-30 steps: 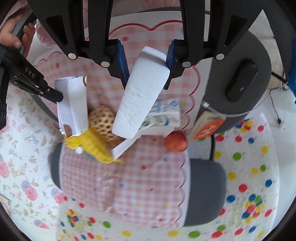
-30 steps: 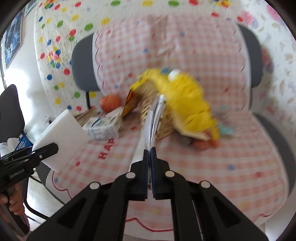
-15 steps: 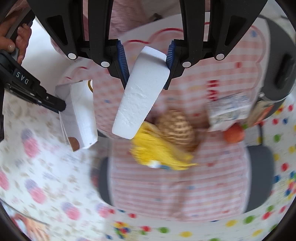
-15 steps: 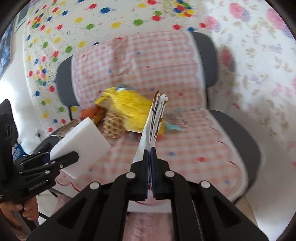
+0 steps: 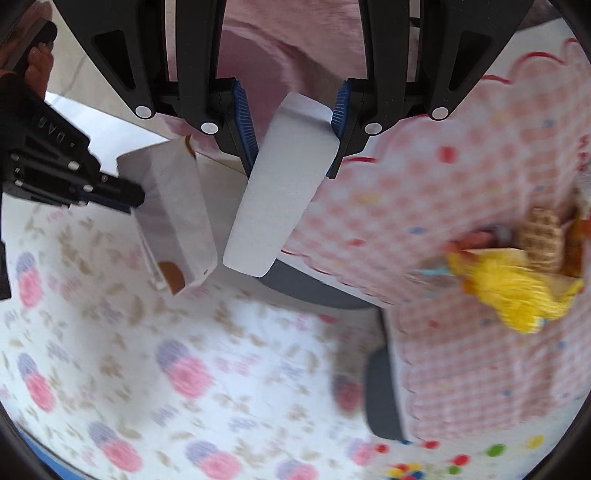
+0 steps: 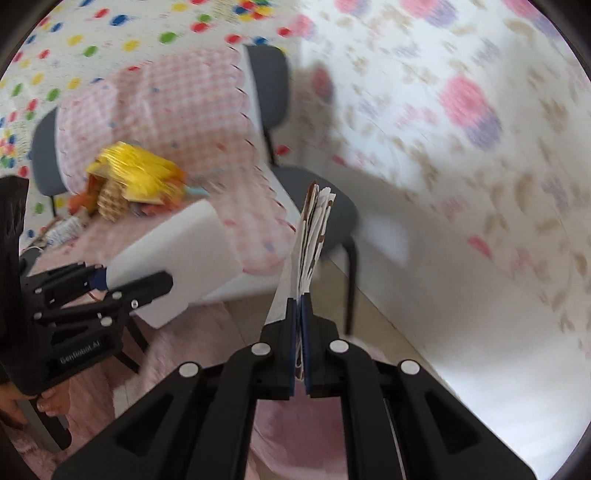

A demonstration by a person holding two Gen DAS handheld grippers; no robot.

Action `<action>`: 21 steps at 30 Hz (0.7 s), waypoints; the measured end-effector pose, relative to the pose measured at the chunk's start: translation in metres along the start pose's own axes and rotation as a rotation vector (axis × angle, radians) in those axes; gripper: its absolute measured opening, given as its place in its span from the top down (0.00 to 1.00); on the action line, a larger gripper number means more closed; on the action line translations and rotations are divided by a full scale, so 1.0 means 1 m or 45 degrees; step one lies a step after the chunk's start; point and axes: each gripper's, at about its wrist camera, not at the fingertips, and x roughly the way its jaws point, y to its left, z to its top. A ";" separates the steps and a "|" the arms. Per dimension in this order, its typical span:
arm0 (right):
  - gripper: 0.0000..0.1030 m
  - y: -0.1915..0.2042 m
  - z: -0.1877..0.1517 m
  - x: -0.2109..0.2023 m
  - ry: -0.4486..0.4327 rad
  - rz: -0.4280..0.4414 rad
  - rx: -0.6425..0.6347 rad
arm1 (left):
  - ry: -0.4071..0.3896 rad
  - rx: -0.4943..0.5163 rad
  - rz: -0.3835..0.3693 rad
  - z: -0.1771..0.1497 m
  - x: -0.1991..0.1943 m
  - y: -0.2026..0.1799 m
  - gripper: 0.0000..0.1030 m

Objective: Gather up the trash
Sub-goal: 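Carry both items over the pink bin and open both grippers to drop them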

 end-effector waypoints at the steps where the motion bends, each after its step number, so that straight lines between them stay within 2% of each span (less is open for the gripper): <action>1: 0.97 -0.008 -0.005 0.000 0.013 -0.014 0.023 | 0.010 0.005 -0.020 -0.001 0.004 -0.006 0.63; 6: 0.97 -0.030 -0.022 0.003 0.073 -0.046 0.077 | 0.064 0.048 -0.094 -0.004 0.032 -0.032 0.63; 9: 0.97 -0.040 -0.026 0.005 0.085 -0.046 0.104 | 0.100 0.065 -0.101 -0.006 0.044 -0.040 0.61; 12: 0.96 -0.046 -0.026 0.010 0.091 -0.042 0.127 | 0.135 0.049 -0.089 -0.004 0.054 -0.041 0.55; 14: 0.95 -0.050 -0.026 0.013 0.093 -0.052 0.138 | 0.158 0.033 -0.074 -0.003 0.059 -0.039 0.46; 15: 0.90 -0.052 -0.026 0.015 0.096 -0.057 0.143 | 0.163 0.020 -0.068 -0.003 0.061 -0.038 0.42; 16: 0.81 -0.054 -0.026 0.017 0.097 -0.057 0.148 | 0.165 0.010 -0.065 -0.003 0.061 -0.036 0.39; 17: 0.77 -0.055 -0.026 0.017 0.095 -0.056 0.154 | 0.166 0.001 -0.062 -0.003 0.061 -0.034 0.39; 21: 0.75 -0.056 -0.023 0.016 0.079 -0.052 0.167 | 0.154 -0.018 -0.044 -0.001 0.056 -0.026 0.39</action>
